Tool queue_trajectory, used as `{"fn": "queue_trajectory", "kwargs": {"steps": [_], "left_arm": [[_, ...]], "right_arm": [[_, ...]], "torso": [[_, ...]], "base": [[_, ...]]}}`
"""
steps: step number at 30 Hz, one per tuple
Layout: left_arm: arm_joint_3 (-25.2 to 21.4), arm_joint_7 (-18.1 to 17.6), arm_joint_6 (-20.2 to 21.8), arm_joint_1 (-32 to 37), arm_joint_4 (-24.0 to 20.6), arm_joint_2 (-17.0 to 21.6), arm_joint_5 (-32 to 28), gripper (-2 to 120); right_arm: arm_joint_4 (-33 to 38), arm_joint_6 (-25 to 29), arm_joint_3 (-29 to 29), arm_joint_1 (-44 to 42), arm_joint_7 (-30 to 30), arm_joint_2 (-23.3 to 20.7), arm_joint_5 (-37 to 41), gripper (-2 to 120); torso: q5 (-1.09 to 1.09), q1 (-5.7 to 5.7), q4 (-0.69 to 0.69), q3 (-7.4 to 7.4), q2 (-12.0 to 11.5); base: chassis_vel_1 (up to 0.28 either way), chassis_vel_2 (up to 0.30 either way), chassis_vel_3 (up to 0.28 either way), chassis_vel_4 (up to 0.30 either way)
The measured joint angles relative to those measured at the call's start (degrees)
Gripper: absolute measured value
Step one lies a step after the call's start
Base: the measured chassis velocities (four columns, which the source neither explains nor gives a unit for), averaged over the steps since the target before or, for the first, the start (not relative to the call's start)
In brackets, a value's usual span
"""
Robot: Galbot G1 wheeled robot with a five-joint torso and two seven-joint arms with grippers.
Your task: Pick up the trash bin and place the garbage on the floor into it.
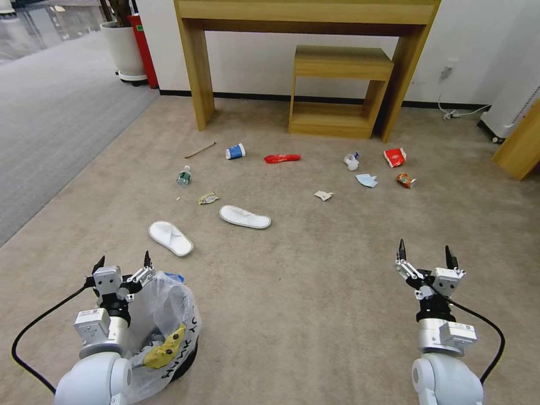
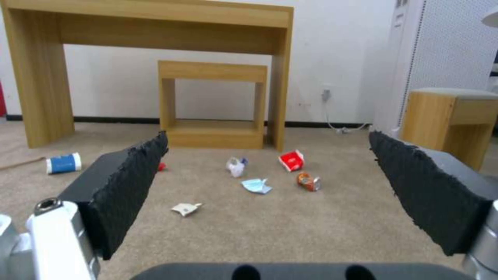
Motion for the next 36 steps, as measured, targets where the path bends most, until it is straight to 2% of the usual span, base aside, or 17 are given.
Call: {"fn": "queue_trajectory", "kwargs": {"steps": [36], "left_arm": [[0.0, 0.0, 0.1, -0.3, 0.5, 0.1, -0.1, 100]], "right_arm": [[-1.3, 0.0, 0.0, 0.8, -0.1, 0.1, -1.0, 100]], "torso": [[0.00, 0.00, 0.00, 0.00, 0.0]], "base": [[0.053, 0.052, -0.043, -0.044]]}}
